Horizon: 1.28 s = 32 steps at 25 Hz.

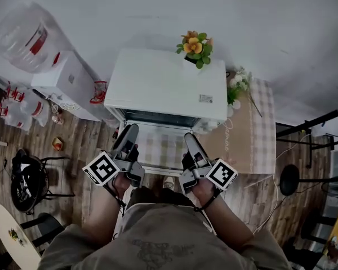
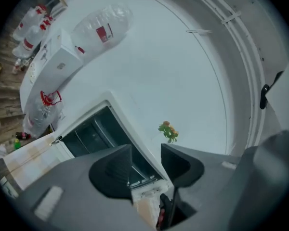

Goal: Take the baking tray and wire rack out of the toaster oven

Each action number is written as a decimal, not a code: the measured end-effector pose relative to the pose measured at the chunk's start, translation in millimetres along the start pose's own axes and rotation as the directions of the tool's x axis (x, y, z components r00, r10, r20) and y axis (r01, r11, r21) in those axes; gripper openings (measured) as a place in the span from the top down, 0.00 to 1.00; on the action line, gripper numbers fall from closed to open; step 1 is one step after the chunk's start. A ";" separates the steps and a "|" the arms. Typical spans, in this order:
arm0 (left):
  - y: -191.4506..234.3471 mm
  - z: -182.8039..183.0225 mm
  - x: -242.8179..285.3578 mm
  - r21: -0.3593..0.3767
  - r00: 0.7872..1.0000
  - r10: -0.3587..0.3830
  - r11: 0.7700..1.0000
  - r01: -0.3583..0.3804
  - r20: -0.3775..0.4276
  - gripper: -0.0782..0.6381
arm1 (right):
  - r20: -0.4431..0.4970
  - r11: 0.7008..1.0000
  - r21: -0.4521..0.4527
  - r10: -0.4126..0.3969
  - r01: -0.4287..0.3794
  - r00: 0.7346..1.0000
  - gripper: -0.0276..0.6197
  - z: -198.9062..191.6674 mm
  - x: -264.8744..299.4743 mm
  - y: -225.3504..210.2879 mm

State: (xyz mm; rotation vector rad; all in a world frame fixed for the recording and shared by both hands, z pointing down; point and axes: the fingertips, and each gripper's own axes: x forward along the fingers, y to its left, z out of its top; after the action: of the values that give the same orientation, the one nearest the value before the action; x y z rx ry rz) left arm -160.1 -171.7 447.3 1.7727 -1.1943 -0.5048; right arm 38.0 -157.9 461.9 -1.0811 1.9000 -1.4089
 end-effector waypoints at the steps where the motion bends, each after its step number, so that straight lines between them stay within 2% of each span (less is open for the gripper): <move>1: 2.1 -0.6 1.8 -0.008 1.000 0.005 1.000 -0.005 0.009 0.63 | -0.006 1.000 0.024 0.000 0.000 1.000 0.55 0.5 2.7 -4.6; 2: 0.8 -1.6 4.5 -0.056 1.000 -0.011 0.998 0.013 0.027 0.63 | -0.015 0.999 0.045 0.001 0.000 1.000 0.56 0.5 5.4 -9.0; 4: -6.8 -1.5 11.3 -0.178 0.994 -0.070 0.980 0.084 0.081 0.63 | -0.035 0.998 0.068 -0.001 0.003 0.999 0.56 0.8 10.8 -16.7; 5: -7.6 0.3 14.0 -0.193 0.992 -0.083 0.976 0.101 0.098 0.63 | -0.042 0.997 0.071 -0.003 0.006 0.999 0.56 1.5 13.6 -19.6; 8: -0.2 5.8 20.4 -0.168 0.991 -0.076 0.981 0.094 0.111 0.63 | -0.051 0.996 0.083 -0.012 0.017 0.999 0.57 1.5 21.8 -26.4; 12: 22.9 10.3 23.6 -0.111 0.995 -0.036 0.993 0.047 0.096 0.63 | -0.024 0.989 0.135 -0.052 0.055 0.998 0.58 -3.8 30.7 -39.3; 16: 17.6 9.2 34.4 -0.199 0.988 -0.104 0.972 0.126 0.116 0.63 | 0.001 0.986 0.149 -0.077 0.076 0.997 0.58 -1.2 41.5 -50.8; 17: 22.2 8.9 35.1 -0.203 0.988 -0.101 0.971 0.123 0.116 0.63 | 0.006 0.985 0.149 -0.083 0.081 0.997 0.58 -1.2 44.4 -53.9; 20: 51.4 5.9 35.9 -0.171 0.995 -0.040 0.984 0.054 0.087 0.63 | 0.039 0.982 0.170 -0.096 0.088 0.995 0.58 -1.1 52.4 -59.8; 24: 73.8 -0.2 45.4 -0.275 0.995 -0.046 0.959 0.069 0.088 0.63 | 0.091 0.976 0.200 -0.103 0.083 0.991 0.58 0.8 61.5 -68.6; 32: 91.5 5.3 70.4 -0.276 0.991 -0.064 0.956 0.095 0.118 0.63 | 0.183 0.973 0.221 -0.113 0.071 0.976 0.58 13.7 76.6 -85.5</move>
State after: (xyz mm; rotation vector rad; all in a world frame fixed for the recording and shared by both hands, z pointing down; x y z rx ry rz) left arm -179.1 -246.9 532.9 1.5687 -1.0671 -0.7874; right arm 32.1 -241.1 541.9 -1.1678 1.5398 -1.4617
